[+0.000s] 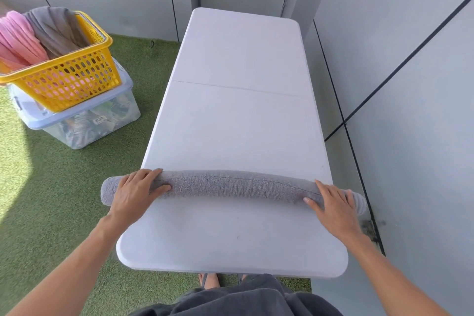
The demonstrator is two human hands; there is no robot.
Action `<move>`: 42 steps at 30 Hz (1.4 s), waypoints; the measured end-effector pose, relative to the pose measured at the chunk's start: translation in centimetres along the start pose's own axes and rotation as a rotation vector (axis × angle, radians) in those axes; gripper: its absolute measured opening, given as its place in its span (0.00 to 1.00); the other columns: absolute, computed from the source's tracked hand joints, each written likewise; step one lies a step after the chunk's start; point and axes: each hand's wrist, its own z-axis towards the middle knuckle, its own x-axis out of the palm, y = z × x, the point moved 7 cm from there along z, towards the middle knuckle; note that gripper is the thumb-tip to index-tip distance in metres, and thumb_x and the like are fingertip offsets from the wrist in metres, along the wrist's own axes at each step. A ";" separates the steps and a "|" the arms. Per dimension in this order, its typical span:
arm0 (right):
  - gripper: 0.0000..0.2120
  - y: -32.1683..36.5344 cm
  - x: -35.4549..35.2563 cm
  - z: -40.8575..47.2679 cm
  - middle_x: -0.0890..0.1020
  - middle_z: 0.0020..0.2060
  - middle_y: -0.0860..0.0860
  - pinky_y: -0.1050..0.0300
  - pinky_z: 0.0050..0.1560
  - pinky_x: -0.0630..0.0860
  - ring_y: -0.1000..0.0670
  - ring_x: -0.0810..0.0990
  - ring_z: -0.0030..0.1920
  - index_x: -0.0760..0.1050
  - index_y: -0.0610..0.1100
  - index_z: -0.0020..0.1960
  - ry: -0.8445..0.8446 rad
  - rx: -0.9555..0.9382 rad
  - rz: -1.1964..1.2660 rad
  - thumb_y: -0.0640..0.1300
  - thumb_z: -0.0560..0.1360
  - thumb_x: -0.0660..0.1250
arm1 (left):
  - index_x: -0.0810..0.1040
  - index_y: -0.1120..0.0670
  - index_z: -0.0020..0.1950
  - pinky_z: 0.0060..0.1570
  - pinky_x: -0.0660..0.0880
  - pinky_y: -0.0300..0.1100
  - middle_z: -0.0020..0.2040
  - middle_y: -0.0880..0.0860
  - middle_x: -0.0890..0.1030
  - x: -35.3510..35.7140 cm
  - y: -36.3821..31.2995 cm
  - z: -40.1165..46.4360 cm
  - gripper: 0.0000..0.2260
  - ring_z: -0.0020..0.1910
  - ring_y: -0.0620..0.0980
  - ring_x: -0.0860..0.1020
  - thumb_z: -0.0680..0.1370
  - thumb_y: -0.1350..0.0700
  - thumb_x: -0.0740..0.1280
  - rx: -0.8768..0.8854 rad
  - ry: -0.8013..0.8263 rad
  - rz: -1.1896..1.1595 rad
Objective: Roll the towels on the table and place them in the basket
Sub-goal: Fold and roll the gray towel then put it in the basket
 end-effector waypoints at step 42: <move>0.56 16.8 2.3 -2.9 0.73 0.60 0.42 0.45 0.52 0.72 0.41 0.73 0.59 0.50 0.36 0.75 0.089 0.127 0.124 0.67 0.63 0.70 | 0.68 0.55 0.29 0.32 0.72 0.41 0.29 0.53 0.73 6.9 -17.8 0.2 0.26 0.31 0.55 0.78 0.75 0.36 0.64 -0.324 0.533 -0.437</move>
